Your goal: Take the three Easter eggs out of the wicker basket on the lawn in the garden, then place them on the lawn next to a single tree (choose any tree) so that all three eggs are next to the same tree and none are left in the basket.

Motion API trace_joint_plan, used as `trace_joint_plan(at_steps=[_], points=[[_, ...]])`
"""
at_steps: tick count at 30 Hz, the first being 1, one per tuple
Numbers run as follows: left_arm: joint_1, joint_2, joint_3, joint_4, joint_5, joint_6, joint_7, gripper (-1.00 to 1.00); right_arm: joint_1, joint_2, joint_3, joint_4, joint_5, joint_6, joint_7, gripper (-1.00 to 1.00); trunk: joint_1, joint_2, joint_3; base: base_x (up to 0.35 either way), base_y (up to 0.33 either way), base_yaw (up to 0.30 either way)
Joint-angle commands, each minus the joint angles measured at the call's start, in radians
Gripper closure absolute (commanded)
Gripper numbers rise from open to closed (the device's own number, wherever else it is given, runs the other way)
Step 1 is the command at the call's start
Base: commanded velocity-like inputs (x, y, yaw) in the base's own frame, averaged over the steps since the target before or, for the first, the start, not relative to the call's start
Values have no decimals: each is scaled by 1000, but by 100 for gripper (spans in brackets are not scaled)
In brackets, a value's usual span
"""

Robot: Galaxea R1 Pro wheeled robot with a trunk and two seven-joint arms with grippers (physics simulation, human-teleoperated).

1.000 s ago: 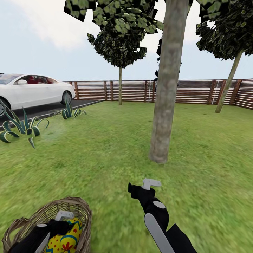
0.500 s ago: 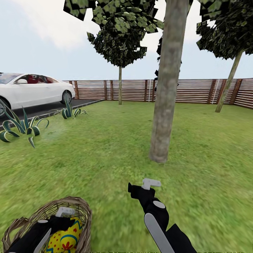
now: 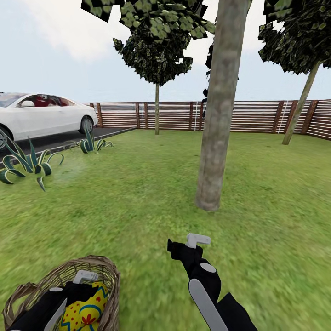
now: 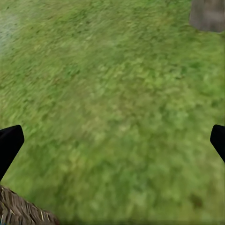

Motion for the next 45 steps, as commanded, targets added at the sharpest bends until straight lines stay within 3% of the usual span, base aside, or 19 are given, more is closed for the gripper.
trace_joint_plan(at_steps=[1,8,16,21,45], points=[[0,1,-5,-2,6,6,0,-100,-1,0,1,-1,-7,3,-9,-100,0,0,-1,0,0,0],[0,1,-5,-2,6,5,0,-100,-1,0,1,-1,-8,3,-9,-100,2,-2,-20,0,0,0],[0,1,-5,-2,6,5,0,-100,-1,0,2,0,-8,3,-9,-100,2,-2,-20,0,0,0],[0,1,-5,-3,6,3,0,-100,-1,0,2,0,-8,3,-9,-100,4,-3,-40,0,0,0],[-25,1,-5,-2,6,1,3,-100,-1,3,3,0,-8,4,-9,-100,6,-4,-55,0,0,0]])
